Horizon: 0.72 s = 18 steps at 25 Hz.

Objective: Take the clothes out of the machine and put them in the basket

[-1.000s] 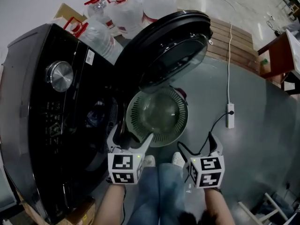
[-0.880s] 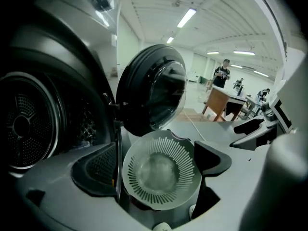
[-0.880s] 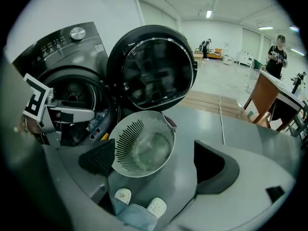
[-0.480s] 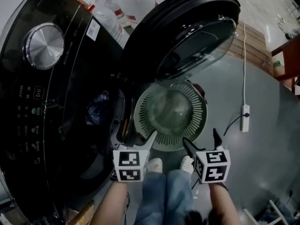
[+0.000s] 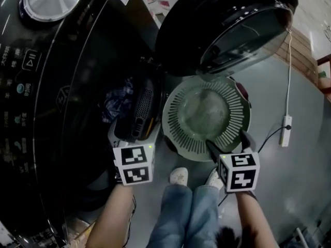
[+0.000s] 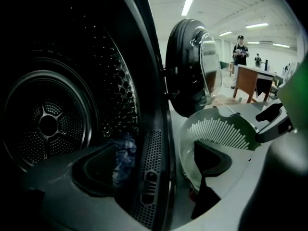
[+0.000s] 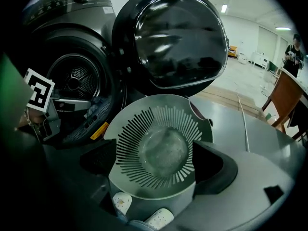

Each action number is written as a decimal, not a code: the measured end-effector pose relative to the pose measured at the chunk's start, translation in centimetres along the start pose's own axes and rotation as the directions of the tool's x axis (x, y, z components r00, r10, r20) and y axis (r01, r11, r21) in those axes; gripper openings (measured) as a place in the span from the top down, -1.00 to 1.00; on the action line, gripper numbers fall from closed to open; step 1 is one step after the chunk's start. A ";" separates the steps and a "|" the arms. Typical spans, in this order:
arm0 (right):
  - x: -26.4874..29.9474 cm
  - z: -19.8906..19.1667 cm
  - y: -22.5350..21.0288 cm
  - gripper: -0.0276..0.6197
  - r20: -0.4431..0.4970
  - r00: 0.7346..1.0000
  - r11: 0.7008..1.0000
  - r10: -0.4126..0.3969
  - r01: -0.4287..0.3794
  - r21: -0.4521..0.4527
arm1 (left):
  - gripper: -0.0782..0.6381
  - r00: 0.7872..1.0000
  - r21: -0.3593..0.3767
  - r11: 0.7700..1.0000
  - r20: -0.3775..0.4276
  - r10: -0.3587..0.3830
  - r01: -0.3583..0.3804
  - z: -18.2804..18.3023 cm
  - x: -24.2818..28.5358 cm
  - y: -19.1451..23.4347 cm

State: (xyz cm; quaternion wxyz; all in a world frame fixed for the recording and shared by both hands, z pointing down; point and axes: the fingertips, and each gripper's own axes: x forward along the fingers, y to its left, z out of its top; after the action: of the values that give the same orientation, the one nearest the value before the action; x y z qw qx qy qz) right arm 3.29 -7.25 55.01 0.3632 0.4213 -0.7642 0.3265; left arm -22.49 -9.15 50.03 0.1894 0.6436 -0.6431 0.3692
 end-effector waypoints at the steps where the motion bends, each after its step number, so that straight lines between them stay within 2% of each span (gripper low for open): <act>1: 0.5 -0.1 0.1 -0.60 -0.008 1.000 1.000 0.000 0.000 -0.001 | -0.57 1.000 0.004 1.000 -0.001 0.028 -0.028 -0.1 0.2 0.8; 5: 2.6 -0.2 1.0 -0.57 -0.078 0.997 1.000 -0.004 0.002 -0.027 | -0.57 0.989 0.019 0.989 -0.024 0.146 -0.145 -0.6 1.0 3.8; 9: 4.3 0.3 3.0 -0.57 -0.126 0.992 0.998 0.016 -0.023 -0.054 | -0.57 0.965 0.048 0.968 -0.082 0.250 -0.247 -1.9 1.8 6.4; 13: 5.3 0.3 3.9 -0.57 -0.145 0.989 0.998 0.029 -0.037 -0.058 | -0.57 0.947 0.085 0.953 -0.117 0.300 -0.291 -3.3 3.5 7.8; 18: 6.7 0.5 4.1 -0.57 -0.151 0.988 0.995 0.022 -0.036 -0.094 | -0.57 0.925 0.177 0.930 -0.147 0.350 -0.323 -4.2 5.4 9.7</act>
State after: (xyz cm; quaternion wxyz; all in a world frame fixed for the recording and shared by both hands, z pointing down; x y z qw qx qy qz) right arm -2.98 -8.61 59.50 0.4349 0.3663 -0.7556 0.3253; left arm -33.37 -10.81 54.40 0.1303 0.5006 -0.6956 0.4986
